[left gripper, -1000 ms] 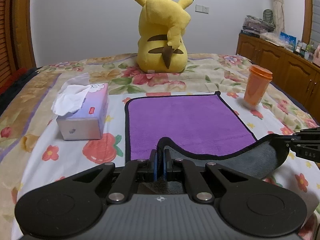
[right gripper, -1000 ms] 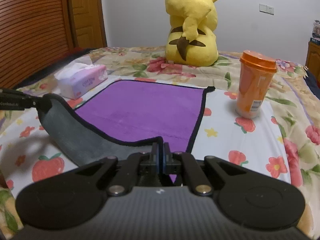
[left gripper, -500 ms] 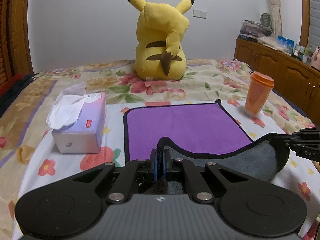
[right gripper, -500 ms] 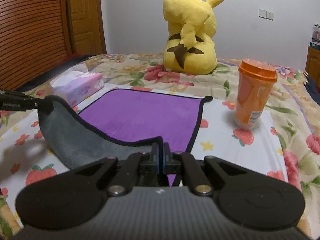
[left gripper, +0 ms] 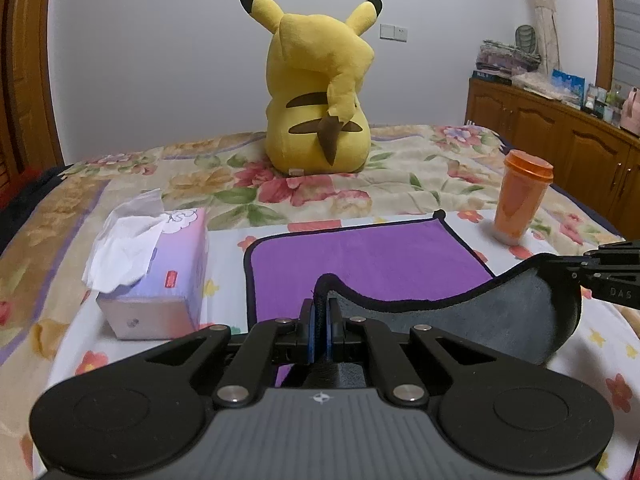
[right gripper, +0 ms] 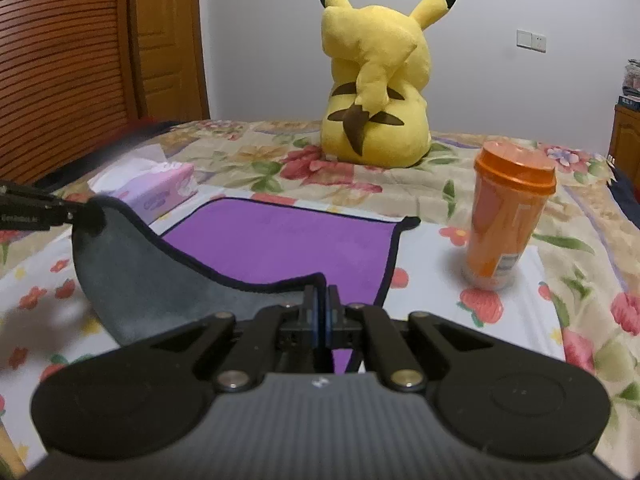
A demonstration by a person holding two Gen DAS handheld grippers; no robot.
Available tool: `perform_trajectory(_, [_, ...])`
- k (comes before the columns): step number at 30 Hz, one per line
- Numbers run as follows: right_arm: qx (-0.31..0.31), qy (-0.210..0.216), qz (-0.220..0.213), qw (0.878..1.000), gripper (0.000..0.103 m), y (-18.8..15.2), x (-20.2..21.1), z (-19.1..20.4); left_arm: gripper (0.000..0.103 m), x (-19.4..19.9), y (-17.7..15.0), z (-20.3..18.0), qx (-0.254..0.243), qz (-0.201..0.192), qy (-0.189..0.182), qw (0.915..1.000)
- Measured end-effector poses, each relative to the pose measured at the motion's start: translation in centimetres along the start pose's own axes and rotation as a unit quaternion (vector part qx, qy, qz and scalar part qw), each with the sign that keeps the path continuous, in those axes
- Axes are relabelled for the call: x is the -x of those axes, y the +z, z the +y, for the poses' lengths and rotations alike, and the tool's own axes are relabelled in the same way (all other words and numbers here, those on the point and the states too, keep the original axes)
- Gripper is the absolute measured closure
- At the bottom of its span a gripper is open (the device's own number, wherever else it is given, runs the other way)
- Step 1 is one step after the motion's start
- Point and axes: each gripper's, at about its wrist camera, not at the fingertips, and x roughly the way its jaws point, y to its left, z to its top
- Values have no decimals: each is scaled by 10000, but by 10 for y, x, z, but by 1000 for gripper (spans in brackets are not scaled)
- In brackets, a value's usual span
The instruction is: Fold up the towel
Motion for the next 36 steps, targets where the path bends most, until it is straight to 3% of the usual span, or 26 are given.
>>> perform_trajectory(18, [512,-2,-225,9984,99,40,-22,-7,95,-13,45,13,-156,-288,26,9995])
perform_trajectory(36, [644,-469,-554,9953,99,72,-71,-22,95,-68,80,22,-246,-525,403,9975])
